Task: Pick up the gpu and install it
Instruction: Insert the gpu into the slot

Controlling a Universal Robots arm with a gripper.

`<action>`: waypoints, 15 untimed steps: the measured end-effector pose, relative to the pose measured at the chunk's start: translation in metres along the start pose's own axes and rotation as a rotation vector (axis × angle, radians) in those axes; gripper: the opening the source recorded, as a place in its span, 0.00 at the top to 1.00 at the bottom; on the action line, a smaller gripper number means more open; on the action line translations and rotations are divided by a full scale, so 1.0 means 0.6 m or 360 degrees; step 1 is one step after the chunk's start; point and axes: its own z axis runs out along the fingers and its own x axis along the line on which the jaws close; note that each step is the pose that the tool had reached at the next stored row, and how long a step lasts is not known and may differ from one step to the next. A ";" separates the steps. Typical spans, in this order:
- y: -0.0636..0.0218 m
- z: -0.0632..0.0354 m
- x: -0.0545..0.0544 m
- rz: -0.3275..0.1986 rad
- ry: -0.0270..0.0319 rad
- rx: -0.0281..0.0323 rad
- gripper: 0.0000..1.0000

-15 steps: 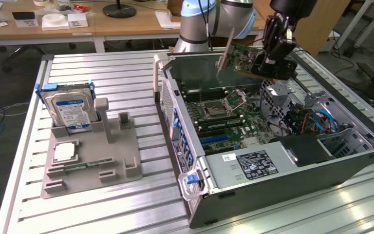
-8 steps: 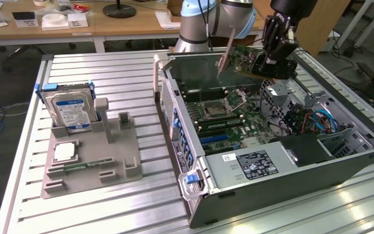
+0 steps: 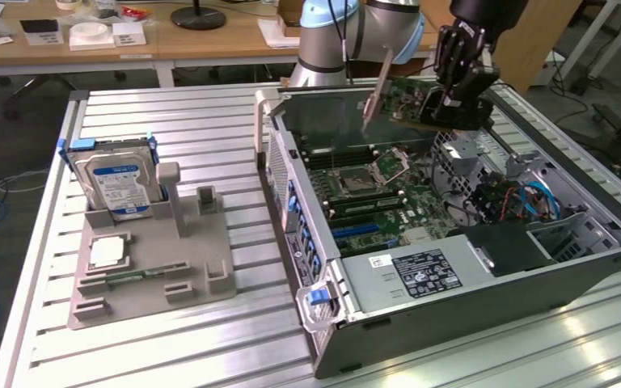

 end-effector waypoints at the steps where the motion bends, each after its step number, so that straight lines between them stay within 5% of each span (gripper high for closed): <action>1: 0.000 0.000 0.000 -0.0012 0.00003 0.00004 0.72; 15: -0.004 0.001 -0.001 -0.0178 0.00044 0.00058 0.72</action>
